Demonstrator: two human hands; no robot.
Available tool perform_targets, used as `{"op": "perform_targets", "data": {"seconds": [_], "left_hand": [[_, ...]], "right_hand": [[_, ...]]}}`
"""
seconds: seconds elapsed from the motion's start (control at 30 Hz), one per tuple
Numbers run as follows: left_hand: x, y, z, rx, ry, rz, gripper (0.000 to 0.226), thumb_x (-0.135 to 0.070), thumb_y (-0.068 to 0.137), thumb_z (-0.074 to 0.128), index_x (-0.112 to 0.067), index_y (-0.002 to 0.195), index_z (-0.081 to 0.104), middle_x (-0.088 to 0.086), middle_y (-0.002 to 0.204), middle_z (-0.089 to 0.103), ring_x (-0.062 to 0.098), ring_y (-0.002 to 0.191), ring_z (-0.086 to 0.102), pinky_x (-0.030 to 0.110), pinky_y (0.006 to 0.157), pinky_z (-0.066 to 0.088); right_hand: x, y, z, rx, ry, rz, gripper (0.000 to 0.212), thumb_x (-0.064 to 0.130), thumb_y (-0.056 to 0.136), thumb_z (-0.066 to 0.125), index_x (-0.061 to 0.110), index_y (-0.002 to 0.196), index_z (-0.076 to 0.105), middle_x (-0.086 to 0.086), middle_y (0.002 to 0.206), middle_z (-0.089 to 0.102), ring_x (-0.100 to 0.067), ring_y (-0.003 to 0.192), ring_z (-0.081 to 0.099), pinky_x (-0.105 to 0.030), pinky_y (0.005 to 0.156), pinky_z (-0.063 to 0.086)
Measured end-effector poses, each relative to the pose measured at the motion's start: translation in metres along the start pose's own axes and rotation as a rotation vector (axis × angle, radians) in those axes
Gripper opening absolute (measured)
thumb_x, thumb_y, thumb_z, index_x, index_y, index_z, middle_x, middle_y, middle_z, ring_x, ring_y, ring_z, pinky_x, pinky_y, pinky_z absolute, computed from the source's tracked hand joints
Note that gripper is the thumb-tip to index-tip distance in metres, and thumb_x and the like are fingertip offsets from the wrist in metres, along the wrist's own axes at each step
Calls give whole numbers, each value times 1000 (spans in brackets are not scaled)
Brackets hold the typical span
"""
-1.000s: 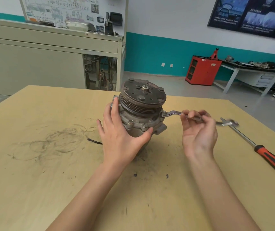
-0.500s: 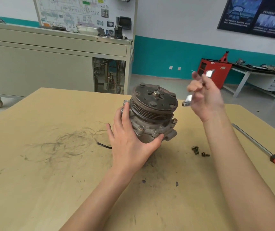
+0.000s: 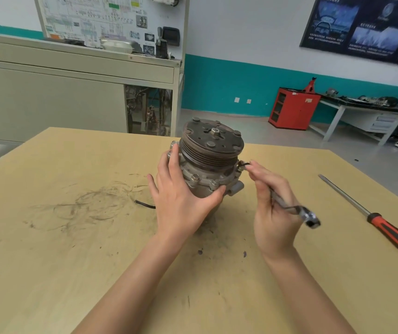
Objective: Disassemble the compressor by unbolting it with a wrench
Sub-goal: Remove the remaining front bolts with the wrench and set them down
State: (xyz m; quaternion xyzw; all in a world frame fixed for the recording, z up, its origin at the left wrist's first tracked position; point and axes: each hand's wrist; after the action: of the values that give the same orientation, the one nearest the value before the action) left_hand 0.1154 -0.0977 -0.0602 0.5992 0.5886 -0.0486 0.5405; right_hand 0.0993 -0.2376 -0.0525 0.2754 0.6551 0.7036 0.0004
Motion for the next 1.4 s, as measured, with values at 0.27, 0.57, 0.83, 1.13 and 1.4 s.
{"op": "perform_targets", "data": {"seconds": [0.27, 0.57, 0.83, 1.13, 1.4], "left_hand": [[-1, -1, -2, 15, -19, -10, 116, -78, 58, 48, -19, 154, 16, 6, 154, 27, 20, 143, 24, 57, 117, 14], [-1, 1, 0, 20, -16, -7, 115, -73, 61, 58, -19, 154, 16, 6, 154, 26, 22, 143, 23, 58, 117, 15], [-1, 1, 0, -15, -11, -10, 114, -75, 59, 52, -17, 152, 20, 6, 151, 31, 21, 139, 27, 58, 114, 20], [-1, 0, 0, 11, -19, -14, 115, -76, 59, 51, -20, 153, 16, 5, 153, 28, 21, 141, 25, 58, 115, 19], [0, 0, 0, 13, -10, -14, 115, -76, 59, 50, -20, 153, 17, 5, 154, 28, 22, 142, 25, 59, 115, 18]], "right_hand": [[-4, -18, 3, 31, -181, -136, 30, 18, 101, 44, -2, 97, 66, -19, 105, 66, -23, 106, 64, -30, 93, 51], [-54, 64, -6, -420, 963, 1009, 20, 1, 89, 28, 11, 83, 45, -1, 48, 37, -15, 45, 43, -18, 36, 33], [-95, 106, 48, 182, 1215, 1263, 11, 7, 80, 41, 8, 77, 51, 5, 42, 35, -4, 29, 33, -11, 32, 30], [-49, 129, -12, -10, 905, 1081, 25, 17, 101, 33, 7, 86, 50, 0, 53, 48, -10, 47, 52, -13, 47, 42], [20, 33, -2, -94, 288, 114, 29, 35, 102, 37, 26, 79, 53, 8, 70, 62, -20, 77, 67, -41, 70, 56]]}}
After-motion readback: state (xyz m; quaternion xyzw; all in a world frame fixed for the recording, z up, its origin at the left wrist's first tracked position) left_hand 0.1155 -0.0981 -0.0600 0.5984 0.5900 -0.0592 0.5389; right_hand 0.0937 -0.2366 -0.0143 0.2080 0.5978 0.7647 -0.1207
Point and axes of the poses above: each hand's wrist, its own y-axis towards the middle knuckle, its own z-axis out of the palm, x = y × z
